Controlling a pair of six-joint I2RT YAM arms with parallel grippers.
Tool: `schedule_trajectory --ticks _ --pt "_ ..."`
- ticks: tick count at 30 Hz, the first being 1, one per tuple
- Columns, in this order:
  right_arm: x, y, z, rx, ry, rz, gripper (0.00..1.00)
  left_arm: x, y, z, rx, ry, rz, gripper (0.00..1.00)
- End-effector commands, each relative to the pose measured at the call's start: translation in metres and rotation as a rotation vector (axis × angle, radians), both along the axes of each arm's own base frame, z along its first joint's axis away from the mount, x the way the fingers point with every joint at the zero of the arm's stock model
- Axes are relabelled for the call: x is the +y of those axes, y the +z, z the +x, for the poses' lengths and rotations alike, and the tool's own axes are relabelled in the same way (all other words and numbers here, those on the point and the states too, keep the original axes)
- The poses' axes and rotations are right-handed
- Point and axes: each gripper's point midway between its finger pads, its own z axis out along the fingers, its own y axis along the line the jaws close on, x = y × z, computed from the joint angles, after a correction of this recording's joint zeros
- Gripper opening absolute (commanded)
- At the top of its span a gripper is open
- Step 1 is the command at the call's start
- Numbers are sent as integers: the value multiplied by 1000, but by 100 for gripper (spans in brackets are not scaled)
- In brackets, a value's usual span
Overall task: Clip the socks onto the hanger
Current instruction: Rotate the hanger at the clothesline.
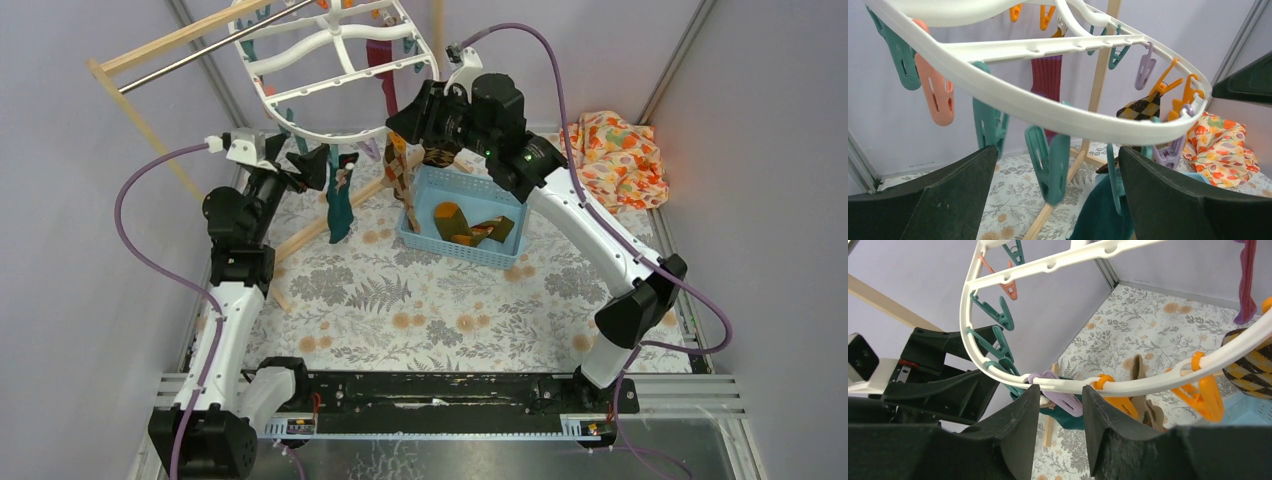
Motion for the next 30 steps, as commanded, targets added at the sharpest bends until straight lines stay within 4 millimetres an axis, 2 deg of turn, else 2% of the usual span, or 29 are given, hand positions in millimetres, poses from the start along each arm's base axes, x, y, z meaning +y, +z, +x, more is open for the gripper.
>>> schedule_trajectory --ticks 1,5,7,11,16,25,28,30 --pt "-3 31 -13 -54 31 77 44 -6 30 7 -58 -31 -11 98" --pt "-15 36 -24 -78 19 92 44 -15 39 20 -63 -83 -4 98" --pt "-24 41 -31 -96 8 94 44 -23 41 20 -69 -131 2 98" --pt "-43 52 -42 -138 -33 90 45 -40 46 8 -90 -245 -27 97" --pt "-59 58 -50 -161 -64 91 45 -64 47 -10 -87 -341 -19 96" --pt "-63 60 -53 -163 -62 92 47 -99 43 -34 -63 -489 -67 96" --pt "-63 59 -54 -161 -63 90 47 -117 45 -41 -66 -560 -89 96" --pt "-65 59 -54 -160 -69 91 47 -132 42 -39 -47 -600 -91 96"
